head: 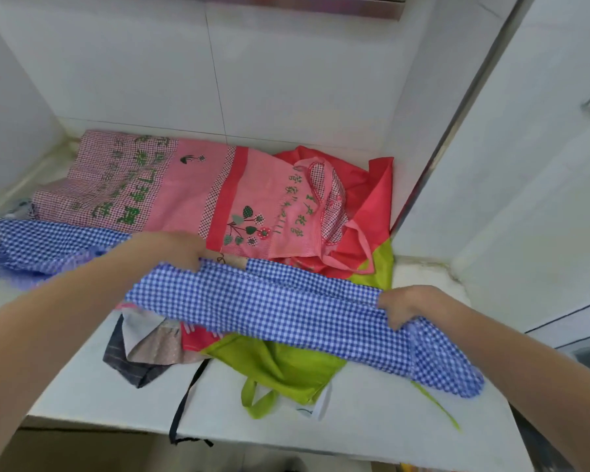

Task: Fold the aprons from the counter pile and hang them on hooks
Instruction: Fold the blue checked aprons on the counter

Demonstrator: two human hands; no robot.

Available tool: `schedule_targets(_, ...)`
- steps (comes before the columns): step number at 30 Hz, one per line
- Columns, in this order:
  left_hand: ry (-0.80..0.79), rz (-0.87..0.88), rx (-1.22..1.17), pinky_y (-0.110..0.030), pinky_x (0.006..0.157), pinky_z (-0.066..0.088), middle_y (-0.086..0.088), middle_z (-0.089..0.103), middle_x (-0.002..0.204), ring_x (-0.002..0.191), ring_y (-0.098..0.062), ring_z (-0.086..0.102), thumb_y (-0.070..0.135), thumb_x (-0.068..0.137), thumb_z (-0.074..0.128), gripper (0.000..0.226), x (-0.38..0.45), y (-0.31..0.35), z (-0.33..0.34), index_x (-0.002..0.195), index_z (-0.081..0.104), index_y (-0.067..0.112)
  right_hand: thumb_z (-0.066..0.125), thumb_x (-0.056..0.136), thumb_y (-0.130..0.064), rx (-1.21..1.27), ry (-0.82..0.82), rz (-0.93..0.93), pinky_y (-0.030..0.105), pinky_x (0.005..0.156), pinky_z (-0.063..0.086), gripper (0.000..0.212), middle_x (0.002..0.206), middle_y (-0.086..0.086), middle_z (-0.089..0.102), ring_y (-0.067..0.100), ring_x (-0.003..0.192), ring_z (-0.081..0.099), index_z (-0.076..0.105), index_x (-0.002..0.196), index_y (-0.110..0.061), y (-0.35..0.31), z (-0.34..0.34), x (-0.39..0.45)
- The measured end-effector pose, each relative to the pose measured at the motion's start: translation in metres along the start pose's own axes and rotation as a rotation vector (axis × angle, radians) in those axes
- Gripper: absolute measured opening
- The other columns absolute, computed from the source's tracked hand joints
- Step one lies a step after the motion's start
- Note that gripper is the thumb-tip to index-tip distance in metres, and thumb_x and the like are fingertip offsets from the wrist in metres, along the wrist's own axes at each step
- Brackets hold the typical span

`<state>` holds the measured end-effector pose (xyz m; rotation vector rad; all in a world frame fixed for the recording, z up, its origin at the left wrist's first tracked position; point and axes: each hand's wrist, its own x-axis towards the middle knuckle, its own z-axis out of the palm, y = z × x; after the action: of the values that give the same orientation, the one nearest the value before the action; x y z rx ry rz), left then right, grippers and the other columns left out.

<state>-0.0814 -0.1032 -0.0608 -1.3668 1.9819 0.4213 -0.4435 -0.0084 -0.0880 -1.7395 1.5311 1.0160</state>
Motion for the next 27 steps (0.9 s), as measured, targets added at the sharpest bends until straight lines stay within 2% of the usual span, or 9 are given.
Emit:
schedule_targets(4,0.14,-0.018,-0.003,-0.029,0.065,0.044,0.0,0.056,0.08,0.071,-0.019,0.051,0.018,0.092,0.044,0.013,0.012,0.022,-0.007,0.089,0.054,0.01,0.04,0.092,-0.002,0.071,0.202,0.072,0.03,0.081,0.045,0.027,0.122,0.016,0.057,0.026,0.106,0.056,0.056,0.113,-0.001,0.018,0.011,0.012)
schedule_targets(7,0.053,0.08,-0.11,-0.032,0.087,0.046,0.0,0.054,0.12,0.104,-0.022,0.055,0.026,0.092,0.05,0.034,0.028,0.041,-0.002,0.126,0.048,0.021,0.042,0.093,-0.009,0.144,0.312,0.111,0.028,0.084,0.042,0.017,0.123,0.014,0.056,0.025,0.112,0.054,0.056,0.102,-0.003,0.026,0.02,0.024)
schedule_targets(9,0.046,0.2,-0.243,-0.034,0.095,0.043,0.0,0.049,0.129,0.11,-0.02,0.051,0.027,0.092,0.055,0.04,0.034,0.059,0.0,0.13,0.043,0.02,0.043,0.093,-0.012,0.16,0.354,0.127,0.028,0.082,0.043,0.023,0.12,0.012,0.057,0.025,0.11,0.055,0.056,0.109,-0.002,0.026,0.023,0.029)
schedule_targets(12,0.016,0.298,-0.312,-0.031,0.096,0.042,0.002,0.051,0.124,0.109,-0.017,0.05,0.036,0.092,0.056,0.038,0.043,0.082,0.008,0.127,0.048,0.02,0.045,0.091,-0.012,0.124,0.327,0.054,0.026,0.066,0.042,0.012,0.093,0.005,0.058,0.023,0.094,0.056,0.055,0.086,-0.007,0.025,0.019,0.03)
schedule_targets(15,-0.038,0.357,-0.305,-0.031,0.095,0.042,0.001,0.054,0.123,0.109,-0.019,0.052,0.046,0.093,0.051,0.042,0.05,0.102,0.01,0.123,0.053,0.018,0.049,0.089,-0.014,0.207,0.365,0.0,0.025,0.053,0.033,0.025,0.068,0.001,0.046,0.021,0.076,0.049,0.045,0.065,-0.01,0.031,0.009,0.03)
schedule_targets(18,-0.073,0.362,-0.377,-0.027,0.091,0.04,0.005,0.053,0.114,0.104,-0.015,0.05,0.047,0.094,0.048,0.043,0.055,0.107,0.006,0.125,0.052,0.018,0.046,0.093,-0.017,0.332,0.508,0.048,0.029,0.053,0.033,0.036,0.064,0.006,0.046,0.02,0.067,0.047,0.04,0.059,-0.008,0.045,0.003,0.039)
schedule_targets(22,-0.066,0.386,-0.418,-0.024,0.084,0.04,0.011,0.053,0.103,0.094,-0.012,0.05,0.04,0.094,0.053,0.034,0.063,0.098,-0.001,0.12,0.057,0.019,0.039,0.097,-0.015,0.363,0.503,0.168,0.027,0.065,0.034,0.036,0.066,0.0,0.039,0.022,0.078,0.048,0.035,0.06,-0.014,0.049,0.012,0.056)
schedule_targets(24,-0.046,0.391,-0.45,-0.025,0.076,0.04,0.009,0.053,0.097,0.089,-0.014,0.05,0.035,0.091,0.059,0.014,0.066,0.091,0.0,0.103,0.053,0.029,0.037,0.097,-0.015,0.356,0.534,0.209,0.028,0.068,0.034,0.037,0.069,0.001,0.039,0.022,0.08,0.047,0.032,0.061,-0.015,0.047,0.012,0.061)
schedule_targets(27,0.008,0.404,-0.422,-0.024,0.067,0.036,0.004,0.048,0.081,0.075,-0.017,0.045,0.028,0.091,0.061,0.021,0.067,0.084,0.003,0.08,0.043,0.029,0.036,0.097,-0.017,0.37,0.531,0.241,0.029,0.07,0.035,0.033,0.086,0.009,0.052,0.024,0.082,0.047,0.036,0.065,-0.013,0.044,0.006,0.065)
